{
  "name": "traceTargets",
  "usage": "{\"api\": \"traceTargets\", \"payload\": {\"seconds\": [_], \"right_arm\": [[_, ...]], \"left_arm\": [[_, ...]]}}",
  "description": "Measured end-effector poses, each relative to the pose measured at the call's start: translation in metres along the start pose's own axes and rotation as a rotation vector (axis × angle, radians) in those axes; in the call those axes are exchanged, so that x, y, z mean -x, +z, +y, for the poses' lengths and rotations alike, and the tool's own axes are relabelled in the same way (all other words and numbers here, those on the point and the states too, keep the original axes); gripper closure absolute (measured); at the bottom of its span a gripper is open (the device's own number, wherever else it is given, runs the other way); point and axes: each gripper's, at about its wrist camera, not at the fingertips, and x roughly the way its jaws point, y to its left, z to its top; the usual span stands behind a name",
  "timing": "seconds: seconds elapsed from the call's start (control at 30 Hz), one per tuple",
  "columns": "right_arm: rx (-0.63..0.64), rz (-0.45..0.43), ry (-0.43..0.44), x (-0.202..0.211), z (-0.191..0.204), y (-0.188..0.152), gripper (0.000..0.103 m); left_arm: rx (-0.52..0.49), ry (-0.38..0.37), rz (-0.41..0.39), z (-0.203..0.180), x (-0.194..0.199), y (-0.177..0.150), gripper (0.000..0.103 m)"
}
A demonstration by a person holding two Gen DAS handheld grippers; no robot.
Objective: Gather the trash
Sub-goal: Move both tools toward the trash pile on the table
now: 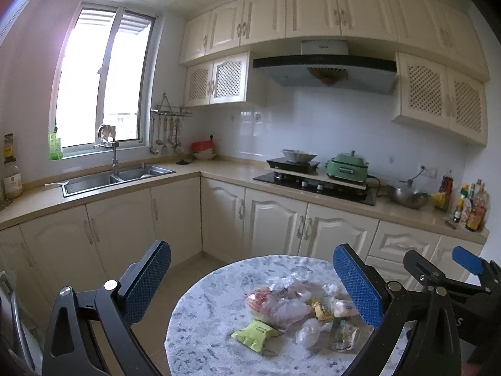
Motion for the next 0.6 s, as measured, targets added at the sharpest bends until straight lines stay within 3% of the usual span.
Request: {"api": "traceTargets", "payload": {"seconds": [0.6], "right_arm": [[0.024,0.035,0.006,-0.022,0.009,-0.01,0.0]], "left_arm": [[-0.012,0.015,0.04,-0.002,-0.025,-0.008,0.001]]}}
